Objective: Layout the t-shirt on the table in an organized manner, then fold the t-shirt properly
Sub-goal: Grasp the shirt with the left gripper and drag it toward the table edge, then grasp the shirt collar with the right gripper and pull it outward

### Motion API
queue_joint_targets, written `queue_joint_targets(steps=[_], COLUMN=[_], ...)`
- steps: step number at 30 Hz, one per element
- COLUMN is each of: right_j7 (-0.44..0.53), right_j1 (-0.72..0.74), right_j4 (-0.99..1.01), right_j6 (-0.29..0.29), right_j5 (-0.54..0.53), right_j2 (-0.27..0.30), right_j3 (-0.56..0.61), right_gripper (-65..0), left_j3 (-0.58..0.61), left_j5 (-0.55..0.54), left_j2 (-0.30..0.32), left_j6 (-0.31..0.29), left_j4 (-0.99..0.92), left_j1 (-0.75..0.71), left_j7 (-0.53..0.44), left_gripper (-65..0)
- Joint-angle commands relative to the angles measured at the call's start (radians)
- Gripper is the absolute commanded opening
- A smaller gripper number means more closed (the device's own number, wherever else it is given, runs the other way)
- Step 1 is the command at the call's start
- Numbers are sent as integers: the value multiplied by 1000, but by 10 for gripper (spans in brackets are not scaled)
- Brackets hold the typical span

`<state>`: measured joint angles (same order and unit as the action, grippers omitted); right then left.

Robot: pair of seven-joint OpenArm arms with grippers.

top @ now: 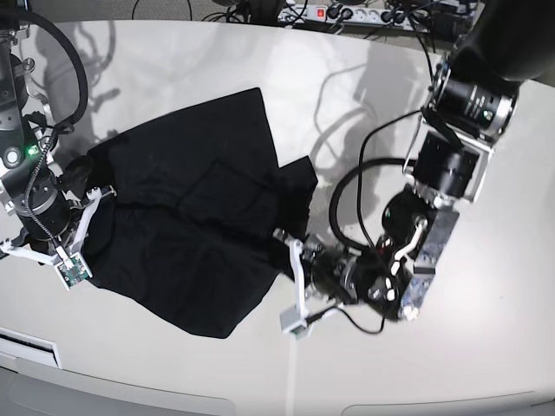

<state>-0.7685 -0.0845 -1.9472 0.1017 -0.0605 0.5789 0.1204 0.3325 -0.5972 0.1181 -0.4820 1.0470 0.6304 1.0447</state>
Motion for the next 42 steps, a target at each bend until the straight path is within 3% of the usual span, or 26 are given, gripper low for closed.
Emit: queue_joint_targets(steps=[1,6,8,12,14,23,26,32,38,42], right_j7=[16,15,13,-27,-42,-86,-93,-93,-153,-175], right_j1=[4,-32,-41,-49,-54,-96,-95,-95,-124,-168], right_j4=[-14,-14,-14,-14,-16,-16,-16,-16,-16,-16], right_j6=[4,19,6,-73,-63,351,395,399,579,596], right_j5=[8,34,72,146,134,-318,-403,-403,-689,-784], right_j2=[15,15,16,18,18,16,14,14,0,-85], right_j3=[-11,-11,-11,-11,-11,-10,-10,-10,-10,-9], right_gripper=[-650,-650,-650,-650,-650,-650,-650,-650,-650,-650], left_j3=[-6,-6,-6,-6,-6,-5,-5,-5,-5,-5], left_j5=[-14,14,32,39,41,76,63,32,8,8], left_j2=[-3,4,4,3,4,3,-2,4,-5,-5], left_j6=[-4,-3,-3,-3,-4,-3,-3,-3,-4,-4], left_j4=[19,19,19,19,18,-59,-123,-153,-153,-153], left_j1=[54,150,181,244,282,468,523,573,575,561], left_j7=[-11,-7,-5,-12,-20,-88,-102,-68,-69,-80], left_gripper=[-650,-650,-650,-650,-650,-650,-650,-650,-650,-650])
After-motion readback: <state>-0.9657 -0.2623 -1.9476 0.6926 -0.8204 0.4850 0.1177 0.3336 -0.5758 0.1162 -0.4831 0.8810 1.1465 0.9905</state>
